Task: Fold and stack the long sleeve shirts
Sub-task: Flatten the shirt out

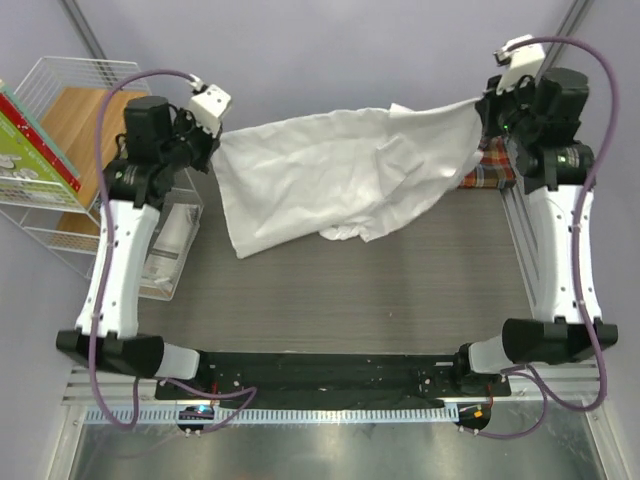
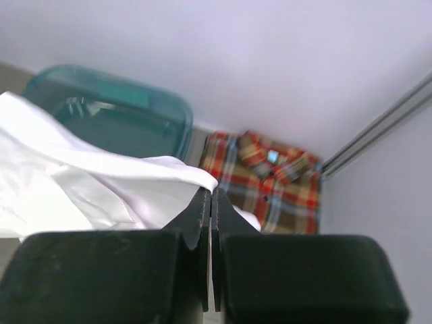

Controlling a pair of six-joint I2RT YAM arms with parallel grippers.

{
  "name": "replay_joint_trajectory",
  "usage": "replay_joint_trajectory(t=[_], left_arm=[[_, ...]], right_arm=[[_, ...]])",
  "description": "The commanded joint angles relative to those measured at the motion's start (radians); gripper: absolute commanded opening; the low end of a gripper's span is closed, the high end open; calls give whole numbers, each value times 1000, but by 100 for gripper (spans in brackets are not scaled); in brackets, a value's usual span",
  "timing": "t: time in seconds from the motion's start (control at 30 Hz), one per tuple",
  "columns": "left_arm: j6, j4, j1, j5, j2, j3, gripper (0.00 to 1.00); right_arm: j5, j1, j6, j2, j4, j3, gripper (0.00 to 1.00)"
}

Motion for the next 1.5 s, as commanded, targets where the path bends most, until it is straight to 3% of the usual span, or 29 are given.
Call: replay_joint_trajectory(t=[0.0, 0.13, 0.33, 0.5, 0.73, 0.9, 1.03, 1.17, 1.27, 1.37, 1.4, 1.47], left_arm=[[-89, 138, 6, -11, -202, -61, 0], [-95, 256, 4, 1, -393, -155, 0], [-124, 305, 4, 30, -641, -198, 0], [-172, 337, 4, -31, -715, -123, 0], [-178, 369, 6, -173, -558, 98, 0], [-117, 402, 6, -174, -403, 56, 0], [-86, 481, 6, -137, -366, -269, 0], [-63, 665, 6, -102, -303, -522, 0], [-20, 756, 6, -83, -206, -697, 0], [35, 865, 6, -97, -64, -762, 0], [54, 848, 6, -100, -21, -743, 0], [58, 830, 7, -186, 121, -686, 5]], right_arm=[[153, 1, 27, -199, 155, 10, 1], [205, 1, 31, -376, 262, -39, 1], [190, 1, 28, -638, 295, -66, 1], [178, 0, 42, -677, 252, 75, 1], [170, -2, 4, -472, 322, 241, 1], [126, -2, 5, -312, 375, 220, 1], [57, -2, 11, -299, 422, -42, 1], [3, 6, 10, -307, 493, -449, 1], [5, 26, -10, -260, 565, -648, 1], [57, 46, -51, -174, 669, -752, 2], [80, 73, -58, -92, 687, -754, 9], [138, 86, -70, 1, 695, -677, 34]])
